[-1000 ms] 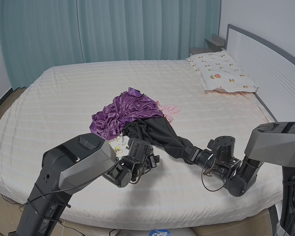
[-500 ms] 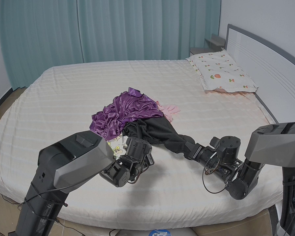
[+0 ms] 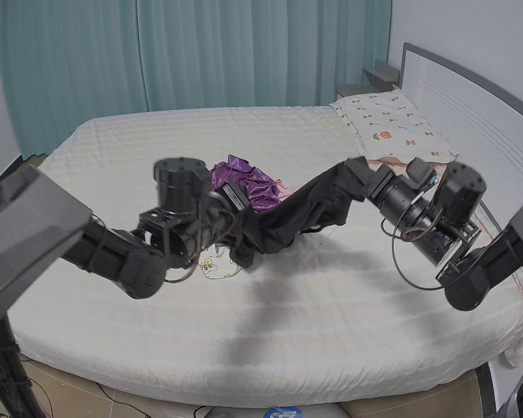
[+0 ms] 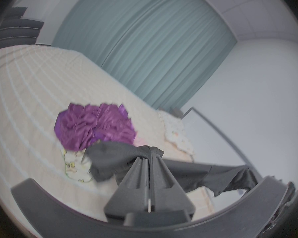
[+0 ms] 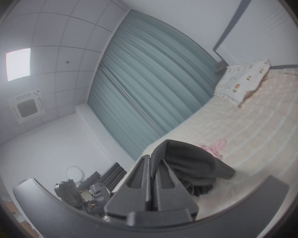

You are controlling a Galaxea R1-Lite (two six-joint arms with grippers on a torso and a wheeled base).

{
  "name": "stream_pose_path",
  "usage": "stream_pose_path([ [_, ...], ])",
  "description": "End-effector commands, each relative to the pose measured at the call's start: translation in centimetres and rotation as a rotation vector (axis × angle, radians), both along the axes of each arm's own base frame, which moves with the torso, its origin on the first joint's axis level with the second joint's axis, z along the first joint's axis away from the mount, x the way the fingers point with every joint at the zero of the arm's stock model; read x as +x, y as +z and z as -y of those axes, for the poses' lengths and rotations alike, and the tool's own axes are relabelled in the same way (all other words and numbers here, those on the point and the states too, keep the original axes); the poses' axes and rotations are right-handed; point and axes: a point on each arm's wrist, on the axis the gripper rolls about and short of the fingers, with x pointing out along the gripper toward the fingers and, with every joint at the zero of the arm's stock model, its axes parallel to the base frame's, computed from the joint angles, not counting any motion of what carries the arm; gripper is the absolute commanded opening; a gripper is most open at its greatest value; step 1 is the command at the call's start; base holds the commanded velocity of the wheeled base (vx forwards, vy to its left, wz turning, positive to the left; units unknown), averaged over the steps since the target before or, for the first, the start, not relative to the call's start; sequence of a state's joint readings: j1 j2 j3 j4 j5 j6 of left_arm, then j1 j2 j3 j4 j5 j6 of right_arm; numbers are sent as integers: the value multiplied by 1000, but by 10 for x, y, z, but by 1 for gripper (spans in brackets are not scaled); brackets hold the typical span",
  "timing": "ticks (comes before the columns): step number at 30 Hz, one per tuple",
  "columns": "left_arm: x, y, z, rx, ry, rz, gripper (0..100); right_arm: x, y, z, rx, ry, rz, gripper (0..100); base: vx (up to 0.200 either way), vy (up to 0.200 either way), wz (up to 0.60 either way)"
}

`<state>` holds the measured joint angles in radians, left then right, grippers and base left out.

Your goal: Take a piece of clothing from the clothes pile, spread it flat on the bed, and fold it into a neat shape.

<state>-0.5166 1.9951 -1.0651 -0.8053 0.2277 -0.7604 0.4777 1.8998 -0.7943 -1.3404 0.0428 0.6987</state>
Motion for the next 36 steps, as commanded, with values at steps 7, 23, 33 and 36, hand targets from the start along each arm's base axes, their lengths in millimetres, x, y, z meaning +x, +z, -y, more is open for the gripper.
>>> stream_pose_path([
  [7, -55, -25, -53, -25, 64, -109, 0, -17, -47, -4, -21, 79, -139, 0, 0, 0, 0],
  [23, -62, -72, -34, -102, 21, -270, 0, -13, -97, -23, -23, 113, -226, 0, -13, 0, 0],
  [33, -61, -82, -34, -110, 32, -307, 0, -14, -93, -22, -13, 111, -209, 0, -100, 0, 0],
  [36, -61, -83, -34, -125, 36, -314, 0, -15, -92, -24, -12, 117, -206, 0, 0, 0, 0],
])
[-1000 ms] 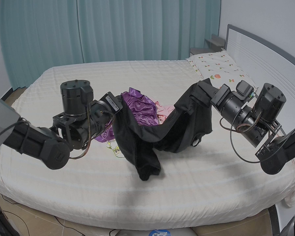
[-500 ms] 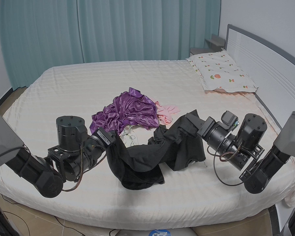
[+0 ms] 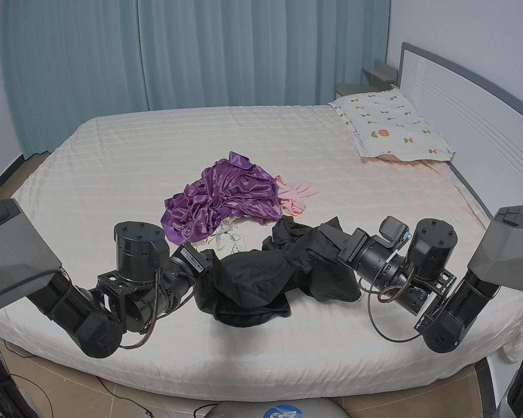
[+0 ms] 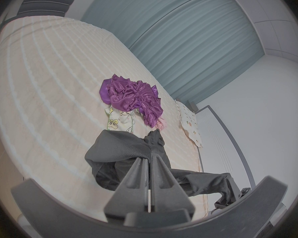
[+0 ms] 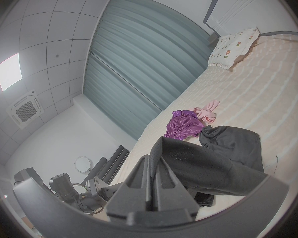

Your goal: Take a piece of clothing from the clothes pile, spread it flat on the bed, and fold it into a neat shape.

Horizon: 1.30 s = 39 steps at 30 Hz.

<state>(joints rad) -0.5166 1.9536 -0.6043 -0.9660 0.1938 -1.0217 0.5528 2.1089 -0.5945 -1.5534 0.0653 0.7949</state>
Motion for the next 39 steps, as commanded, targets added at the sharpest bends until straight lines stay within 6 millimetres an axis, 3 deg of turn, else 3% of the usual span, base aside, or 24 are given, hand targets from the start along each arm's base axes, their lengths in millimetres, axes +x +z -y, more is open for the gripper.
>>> stream_pose_path([
  [1, 1, -4, 1, -11, 7, -14, 0, -3, 2, -4, 8, 12, 14, 0, 0, 0, 0],
  [4, 2, 0, -2, -27, 18, -9, 0, -4, 2, -6, 5, 3, 16, 0, 0, 0, 0],
  [16, 7, 10, -11, -44, 51, 23, 0, -2, 13, -10, -11, 2, 83, 0, 0, 200, 0],
  [25, 2, 31, -20, -71, 69, 83, 0, -5, 29, -14, -13, 8, 152, 0, 0, 200, 0],
  [39, 2, 40, -26, -77, 86, 111, 0, -4, 45, -16, -17, 4, 214, 0, 0, 200, 0],
])
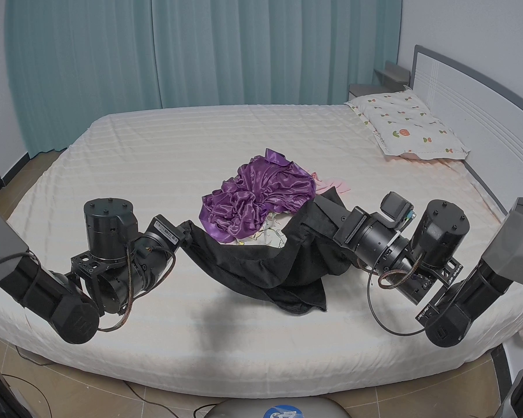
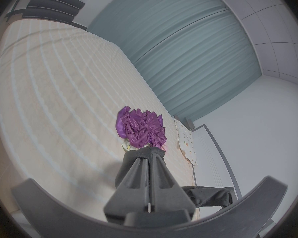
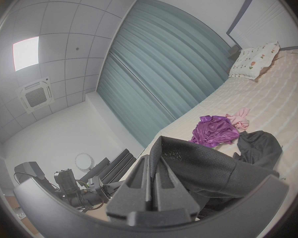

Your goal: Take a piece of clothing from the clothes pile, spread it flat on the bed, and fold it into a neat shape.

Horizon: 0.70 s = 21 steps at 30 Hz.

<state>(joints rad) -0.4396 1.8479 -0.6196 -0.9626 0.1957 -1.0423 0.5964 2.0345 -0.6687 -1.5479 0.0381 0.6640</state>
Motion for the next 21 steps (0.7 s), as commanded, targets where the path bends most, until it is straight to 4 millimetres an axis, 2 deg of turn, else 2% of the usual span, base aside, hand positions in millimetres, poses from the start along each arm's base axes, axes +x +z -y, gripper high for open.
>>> stream_pose_path([
  [1, -1, 4, -1, -5, 1, 12, 0, 2, 6, -3, 8, 3, 19, 0, 0, 200, 0],
  [21, -2, 10, -6, -10, 16, 28, 0, -1, 18, -14, 35, 24, 53, 0, 0, 200, 0],
])
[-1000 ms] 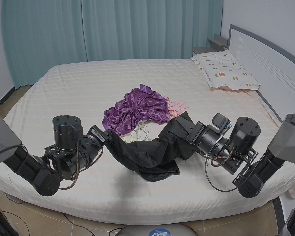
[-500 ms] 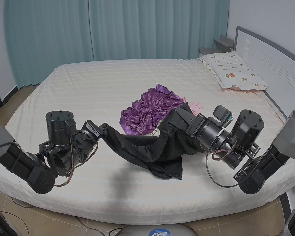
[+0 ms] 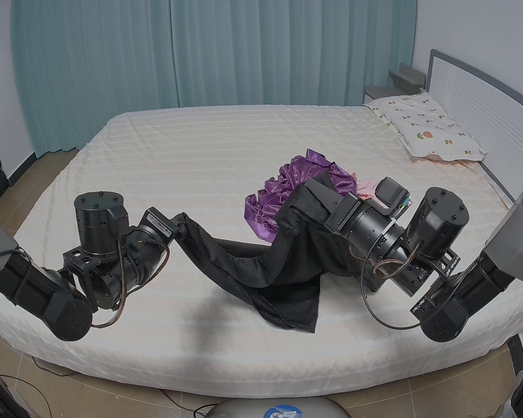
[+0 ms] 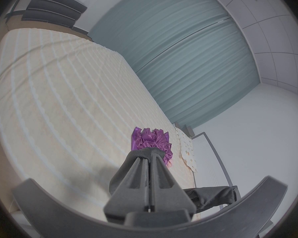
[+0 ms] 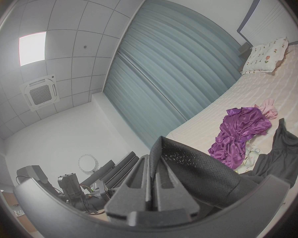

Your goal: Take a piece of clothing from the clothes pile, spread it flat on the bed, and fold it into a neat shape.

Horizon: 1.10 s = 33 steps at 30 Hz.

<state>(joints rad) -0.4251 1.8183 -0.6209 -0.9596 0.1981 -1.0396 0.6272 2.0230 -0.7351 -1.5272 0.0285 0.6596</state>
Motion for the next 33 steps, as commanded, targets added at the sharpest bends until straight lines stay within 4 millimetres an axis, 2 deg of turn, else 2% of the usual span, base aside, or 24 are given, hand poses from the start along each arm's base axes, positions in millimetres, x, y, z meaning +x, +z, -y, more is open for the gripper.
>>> stream_pose_path([
  [1, -1, 1, 0, 0, 0, 2, 0, -1, 2, -1, 4, 4, 5, 0, 0, 200, 0],
  [16, 0, 2, -2, 1, 6, 5, 0, -1, -5, -2, -6, 8, -15, 0, 0, 200, 0],
  [33, -1, 8, -6, -5, 17, 22, 0, -2, 0, -2, 8, 10, 1, 0, 0, 200, 0],
])
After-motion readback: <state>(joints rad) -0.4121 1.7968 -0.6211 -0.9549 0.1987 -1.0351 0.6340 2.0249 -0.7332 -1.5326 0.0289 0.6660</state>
